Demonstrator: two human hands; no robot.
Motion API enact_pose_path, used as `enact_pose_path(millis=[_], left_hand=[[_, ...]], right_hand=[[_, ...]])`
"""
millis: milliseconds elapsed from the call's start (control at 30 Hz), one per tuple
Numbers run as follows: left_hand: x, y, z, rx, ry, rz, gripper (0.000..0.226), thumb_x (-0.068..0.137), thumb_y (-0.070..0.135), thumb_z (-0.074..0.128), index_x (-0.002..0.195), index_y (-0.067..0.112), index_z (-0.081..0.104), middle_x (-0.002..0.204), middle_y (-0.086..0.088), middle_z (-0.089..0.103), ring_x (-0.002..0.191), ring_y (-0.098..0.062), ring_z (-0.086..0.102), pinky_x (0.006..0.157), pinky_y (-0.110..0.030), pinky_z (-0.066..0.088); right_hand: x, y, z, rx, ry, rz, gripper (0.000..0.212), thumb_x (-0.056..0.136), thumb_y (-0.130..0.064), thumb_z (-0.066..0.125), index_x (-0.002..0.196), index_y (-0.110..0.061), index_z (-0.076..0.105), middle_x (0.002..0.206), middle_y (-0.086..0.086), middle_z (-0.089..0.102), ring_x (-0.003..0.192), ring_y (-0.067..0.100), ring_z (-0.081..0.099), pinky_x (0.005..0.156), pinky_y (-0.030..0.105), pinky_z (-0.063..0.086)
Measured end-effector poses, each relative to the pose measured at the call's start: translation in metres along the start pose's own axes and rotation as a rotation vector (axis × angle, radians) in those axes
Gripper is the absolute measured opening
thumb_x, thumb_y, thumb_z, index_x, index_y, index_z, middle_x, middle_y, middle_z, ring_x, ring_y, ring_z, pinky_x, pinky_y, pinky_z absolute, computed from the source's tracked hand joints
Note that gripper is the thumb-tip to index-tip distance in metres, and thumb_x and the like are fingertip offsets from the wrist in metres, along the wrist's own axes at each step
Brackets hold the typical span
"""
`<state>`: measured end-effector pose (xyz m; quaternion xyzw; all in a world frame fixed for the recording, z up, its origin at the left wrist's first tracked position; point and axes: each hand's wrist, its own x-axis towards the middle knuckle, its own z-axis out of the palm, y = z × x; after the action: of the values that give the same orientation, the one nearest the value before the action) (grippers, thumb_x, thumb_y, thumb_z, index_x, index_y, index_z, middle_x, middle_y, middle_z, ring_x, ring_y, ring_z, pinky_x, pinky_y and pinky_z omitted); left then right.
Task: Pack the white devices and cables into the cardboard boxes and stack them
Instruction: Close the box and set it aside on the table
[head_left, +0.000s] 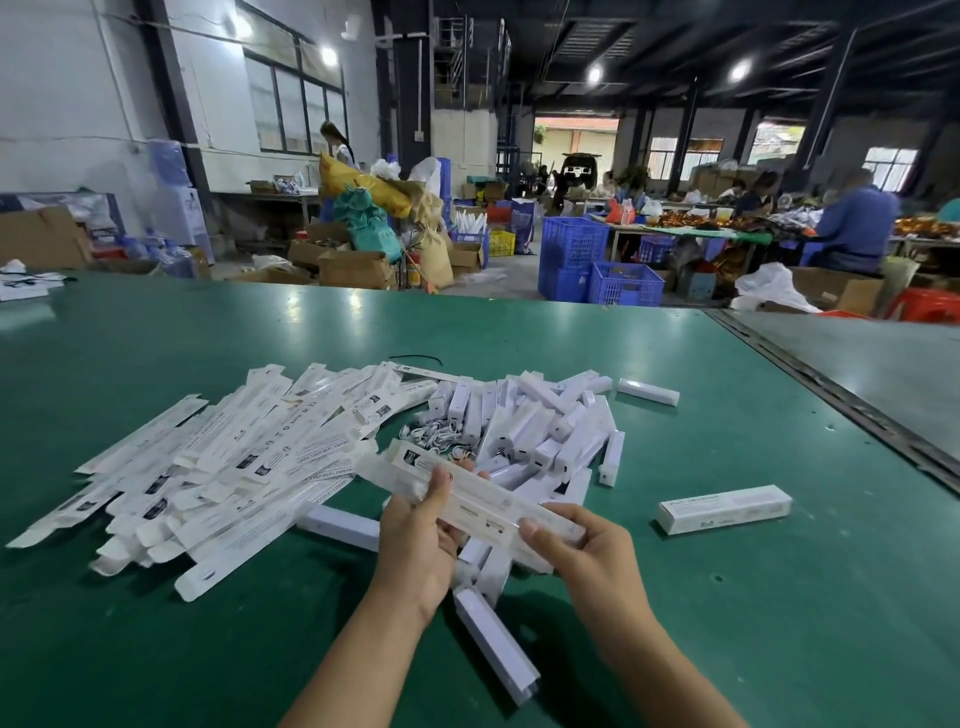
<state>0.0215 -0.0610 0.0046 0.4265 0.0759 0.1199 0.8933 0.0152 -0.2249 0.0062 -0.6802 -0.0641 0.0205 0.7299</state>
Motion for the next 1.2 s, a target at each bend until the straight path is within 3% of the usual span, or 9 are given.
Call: enact_pose_path(millis=[167,300,433,600,700,767,867,1000,1200], left_hand=[[-0.006,-0.007,0.007,0.081,-0.160,-0.056,0.058,0.084,0.024,0.064,0.138,0.026,0.042,0.111,-0.013,0.074,0.103,-0.026,0.072,0.085,-0.040,0.056],[-0.016,-0.015,0.011,0.261,-0.298,-0.040,0.066,0.081,0.021,0.070,0.140,0.035,0.042,0.123,-0.011,0.070,0.110,-0.029,0.069,0.091,-0.041,0.057],[-0.019,-0.022,0.012,0.411,-0.297,-0.001,0.073,0.084,0.029,0.076,0.146,0.039,0.038,0.127,-0.007,0.065,0.115,-0.022,0.067,0.098,-0.046,0.054],[-0.014,-0.021,0.013,0.383,-0.228,0.108,0.057,0.083,0.021,0.076,0.132,0.034,0.050,0.111,0.002,0.075,0.104,-0.022,0.072,0.089,-0.044,0.059],[-0.014,-0.017,0.012,0.349,-0.184,0.117,0.060,0.072,0.030,0.077,0.127,0.035,0.052,0.105,0.004,0.076,0.099,-0.020,0.073,0.081,-0.034,0.061],[-0.013,-0.018,0.012,0.345,-0.170,0.115,0.064,0.069,0.035,0.079,0.127,0.037,0.052,0.103,0.005,0.076,0.097,-0.020,0.074,0.079,-0.036,0.061],[-0.012,-0.019,0.010,0.361,-0.151,0.129,0.071,0.067,0.042,0.080,0.131,0.040,0.049,0.103,0.007,0.075,0.096,-0.019,0.074,0.084,-0.044,0.061],[-0.012,-0.017,0.009,0.392,-0.152,0.174,0.063,0.067,0.053,0.079,0.123,0.050,0.051,0.099,0.005,0.075,0.092,-0.020,0.074,0.076,-0.036,0.062],[-0.017,-0.019,0.009,0.548,-0.209,0.290,0.052,0.083,0.048,0.074,0.127,0.054,0.046,0.097,-0.001,0.073,0.085,-0.020,0.072,0.070,-0.030,0.059]], right_hand=[[0.002,-0.001,0.004,0.268,0.070,0.117,0.032,0.075,-0.033,0.072,0.096,-0.010,0.074,0.087,0.011,0.074,0.069,0.025,0.069,0.063,0.028,0.056],[0.001,-0.006,0.003,0.444,-0.121,0.367,0.042,0.077,-0.051,0.063,0.092,-0.016,0.079,0.089,0.010,0.072,0.070,0.019,0.067,0.065,0.030,0.053],[-0.001,-0.005,0.001,0.486,-0.243,0.479,0.060,0.079,-0.064,0.058,0.108,-0.014,0.074,0.089,0.007,0.069,0.071,0.020,0.065,0.065,0.031,0.051],[-0.001,-0.001,0.003,0.092,-0.131,0.226,0.052,0.090,-0.064,0.044,0.096,-0.024,0.076,0.079,0.003,0.071,0.065,0.018,0.063,0.065,0.033,0.051],[0.000,0.003,0.000,-0.187,0.089,-0.197,0.013,0.094,-0.038,0.059,0.094,-0.031,0.069,0.086,-0.007,0.071,0.077,0.018,0.066,0.067,0.033,0.054],[0.001,0.005,-0.003,-0.213,0.034,-0.352,0.015,0.093,-0.017,0.065,0.097,-0.031,0.067,0.088,-0.005,0.070,0.072,0.014,0.066,0.063,0.028,0.053],[-0.002,0.001,-0.005,-0.143,-0.142,-0.407,0.020,0.084,-0.015,0.070,0.096,-0.031,0.071,0.093,-0.001,0.068,0.071,0.016,0.068,0.063,0.024,0.053],[-0.001,0.003,-0.006,-0.184,-0.199,-0.380,0.024,0.082,-0.018,0.076,0.099,-0.034,0.074,0.103,-0.008,0.065,0.082,0.016,0.070,0.071,0.024,0.055],[-0.001,0.011,-0.005,-0.339,-0.105,-0.456,0.036,0.078,-0.013,0.082,0.100,-0.037,0.067,0.074,-0.009,0.062,0.061,0.006,0.065,0.061,0.022,0.053]])
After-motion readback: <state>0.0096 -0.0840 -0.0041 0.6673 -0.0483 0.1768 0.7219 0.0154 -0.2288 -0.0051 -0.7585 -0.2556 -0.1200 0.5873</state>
